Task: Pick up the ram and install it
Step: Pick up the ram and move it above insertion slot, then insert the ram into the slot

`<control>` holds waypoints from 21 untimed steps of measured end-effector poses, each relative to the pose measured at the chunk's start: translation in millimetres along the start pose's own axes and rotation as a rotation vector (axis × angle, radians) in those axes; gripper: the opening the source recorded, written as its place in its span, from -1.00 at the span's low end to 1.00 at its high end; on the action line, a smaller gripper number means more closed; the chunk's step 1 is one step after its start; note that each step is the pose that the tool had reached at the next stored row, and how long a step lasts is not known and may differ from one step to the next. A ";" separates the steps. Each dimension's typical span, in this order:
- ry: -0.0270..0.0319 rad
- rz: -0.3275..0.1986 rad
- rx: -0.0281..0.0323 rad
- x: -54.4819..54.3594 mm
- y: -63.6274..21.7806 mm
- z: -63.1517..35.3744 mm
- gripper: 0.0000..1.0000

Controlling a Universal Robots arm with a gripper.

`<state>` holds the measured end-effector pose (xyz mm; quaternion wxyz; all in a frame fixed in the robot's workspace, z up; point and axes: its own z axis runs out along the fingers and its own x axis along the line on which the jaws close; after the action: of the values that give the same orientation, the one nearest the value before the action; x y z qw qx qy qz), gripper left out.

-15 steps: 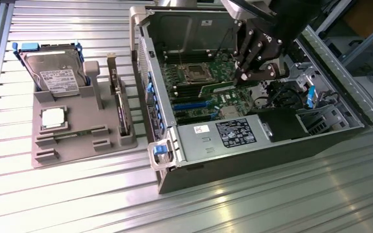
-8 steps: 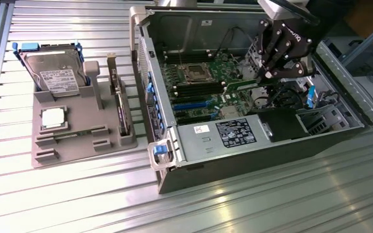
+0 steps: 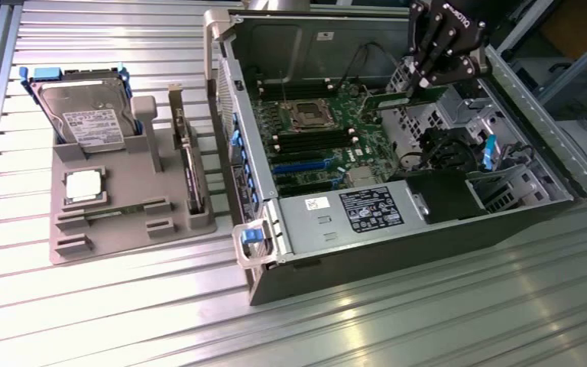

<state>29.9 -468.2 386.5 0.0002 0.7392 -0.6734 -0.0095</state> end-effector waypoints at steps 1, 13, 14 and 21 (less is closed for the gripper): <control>0.0012 0.000 -0.0001 -6.6 -0.7 0.1 -0.76; 0.0032 0.000 -0.0003 -25.4 -2.7 0.3 -0.76; 0.0032 0.000 -0.0003 -25.4 -2.7 0.3 -0.76; 0.0019 0.097 0.0009 -25.4 -1.9 7.4 -0.76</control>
<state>29.4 -442.6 379.4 0.0009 0.7056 -0.7085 -0.0084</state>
